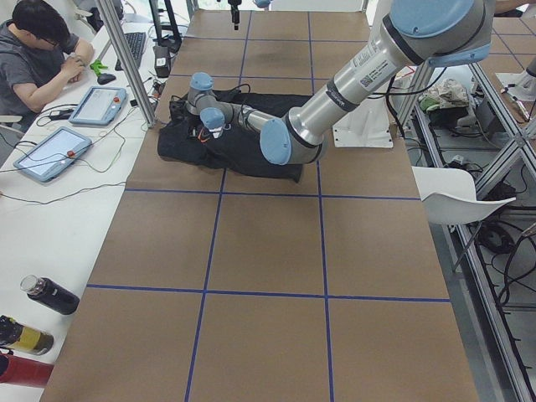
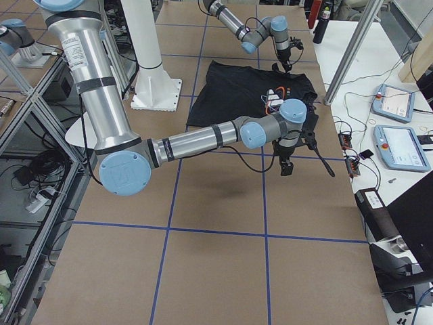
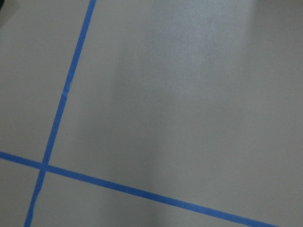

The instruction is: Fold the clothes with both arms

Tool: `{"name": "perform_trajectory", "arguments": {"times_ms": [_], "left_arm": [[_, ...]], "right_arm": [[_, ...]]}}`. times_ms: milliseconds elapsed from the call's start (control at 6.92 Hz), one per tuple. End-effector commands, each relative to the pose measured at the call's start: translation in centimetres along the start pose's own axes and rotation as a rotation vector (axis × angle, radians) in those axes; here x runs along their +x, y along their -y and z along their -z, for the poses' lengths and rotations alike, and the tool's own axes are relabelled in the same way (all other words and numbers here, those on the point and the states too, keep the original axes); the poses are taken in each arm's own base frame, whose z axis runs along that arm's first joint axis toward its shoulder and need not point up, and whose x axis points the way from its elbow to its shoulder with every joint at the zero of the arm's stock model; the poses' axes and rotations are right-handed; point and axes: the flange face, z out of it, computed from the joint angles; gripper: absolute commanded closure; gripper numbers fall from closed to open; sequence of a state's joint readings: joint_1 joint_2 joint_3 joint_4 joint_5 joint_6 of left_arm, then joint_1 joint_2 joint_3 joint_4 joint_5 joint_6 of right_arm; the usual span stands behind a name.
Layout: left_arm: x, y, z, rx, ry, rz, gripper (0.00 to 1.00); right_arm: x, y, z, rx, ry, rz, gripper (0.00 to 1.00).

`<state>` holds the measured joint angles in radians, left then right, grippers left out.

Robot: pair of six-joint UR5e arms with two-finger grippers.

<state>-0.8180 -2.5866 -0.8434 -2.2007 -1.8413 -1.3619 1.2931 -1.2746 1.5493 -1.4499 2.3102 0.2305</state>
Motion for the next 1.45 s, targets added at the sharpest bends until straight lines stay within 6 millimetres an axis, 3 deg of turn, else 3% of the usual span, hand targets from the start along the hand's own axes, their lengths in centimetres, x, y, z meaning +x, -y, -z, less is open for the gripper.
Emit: {"name": "perform_trajectory", "arguments": {"times_ms": [0, 289, 434, 578, 867, 1012, 1301], "left_arm": [[2.3, -2.1, -0.8, 0.020, 0.002, 0.039, 1.00], [2.7, -2.7, -0.9, 0.015, 0.000, 0.035, 1.00], [2.8, -2.7, -0.8, 0.016, -0.014, 0.028, 0.73], [2.9, -2.8, -0.7, 0.018, -0.036, 0.015, 0.01], [3.4, -2.2, 1.4, 0.016, -0.071, -0.071, 0.00], [0.3, -3.0, 2.8, -0.072, -0.103, -0.170, 0.00], [-8.9, -5.4, 8.9, -0.085, -0.104, -0.319, 0.00]], "right_arm": [[0.1, -0.2, -0.1, -0.003, -0.001, -0.004, 0.00], [0.0, 0.0, -0.1, -0.004, 0.000, -0.006, 0.00], [0.0, 0.0, -0.3, -0.005, 0.000, -0.010, 0.00], [-0.3, -0.1, -0.5, -0.010, 0.000, -0.008, 0.00], [-1.8, 0.1, -0.5, -0.004, 0.008, -0.054, 0.00], [-4.7, 0.7, -0.1, 0.009, 0.025, -0.095, 0.00], [-12.4, -0.8, 1.5, 0.043, 0.064, -0.187, 0.00]]}}
